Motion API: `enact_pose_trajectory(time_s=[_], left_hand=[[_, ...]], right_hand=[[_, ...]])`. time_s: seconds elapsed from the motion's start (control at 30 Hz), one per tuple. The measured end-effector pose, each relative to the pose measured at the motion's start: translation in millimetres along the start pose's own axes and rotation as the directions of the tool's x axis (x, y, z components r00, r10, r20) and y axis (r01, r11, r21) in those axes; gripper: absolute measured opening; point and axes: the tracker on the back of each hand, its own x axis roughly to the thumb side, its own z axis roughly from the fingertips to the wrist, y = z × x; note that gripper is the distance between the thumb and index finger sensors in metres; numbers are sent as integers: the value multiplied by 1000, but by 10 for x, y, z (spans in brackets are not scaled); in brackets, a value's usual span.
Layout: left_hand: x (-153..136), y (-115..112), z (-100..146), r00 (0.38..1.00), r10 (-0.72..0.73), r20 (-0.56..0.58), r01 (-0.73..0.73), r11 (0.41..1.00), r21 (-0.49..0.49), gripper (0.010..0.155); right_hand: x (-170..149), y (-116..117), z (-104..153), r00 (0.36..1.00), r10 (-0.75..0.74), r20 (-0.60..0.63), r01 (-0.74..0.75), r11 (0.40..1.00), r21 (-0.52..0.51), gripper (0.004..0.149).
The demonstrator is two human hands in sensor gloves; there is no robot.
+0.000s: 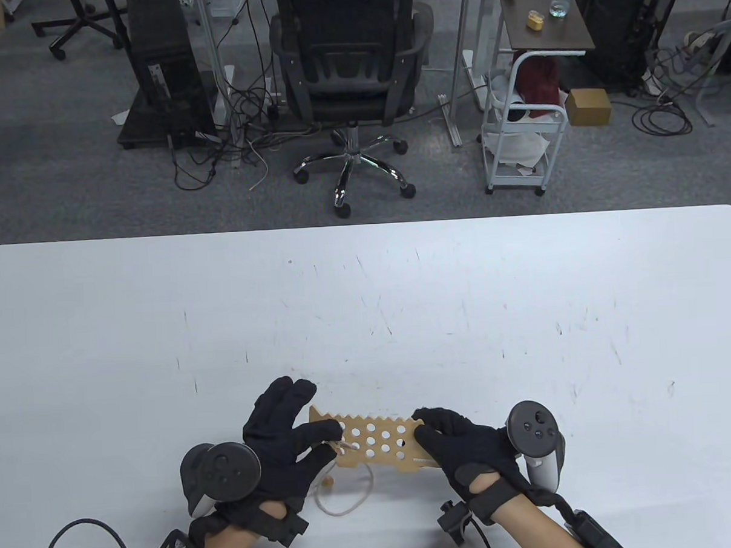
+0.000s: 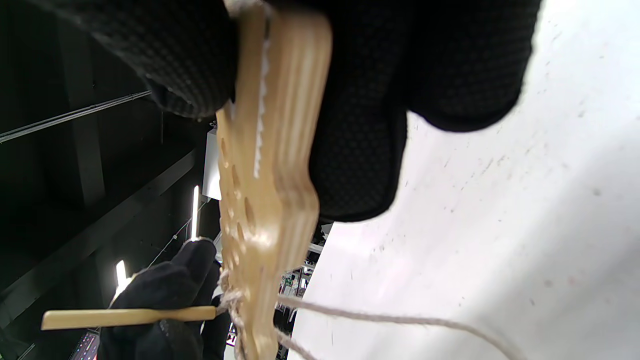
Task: Thread rope through all holes on crocodile lacing toy
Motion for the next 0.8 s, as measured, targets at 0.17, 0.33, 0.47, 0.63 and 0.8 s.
enact_pose_trajectory(time_s=[0.17,0.33,0.47,0.63,0.8], left_hand=[[-105,48,-11,999,8,-41,-7,1000,23,46],[-194,105,-19,997,8,-79,-4,999,48,46],[-246,166,-16,994,16,-105,-9,997,72,47],[-279,238,-8,992,13,-125,-1,995,98,47],[-296,296,-3,989,14,-145,2,994,111,48]], right_hand=[[-9,-46,-18,1000,-3,-7,3,1000,-14,46],[-17,-97,-38,1000,-5,-12,5,999,-31,46],[-33,-145,-59,1000,-9,-19,9,999,-44,46],[-45,-213,-86,1000,-5,-21,3,998,-66,46],[-75,-282,-109,999,-16,-36,13,996,-86,46]])
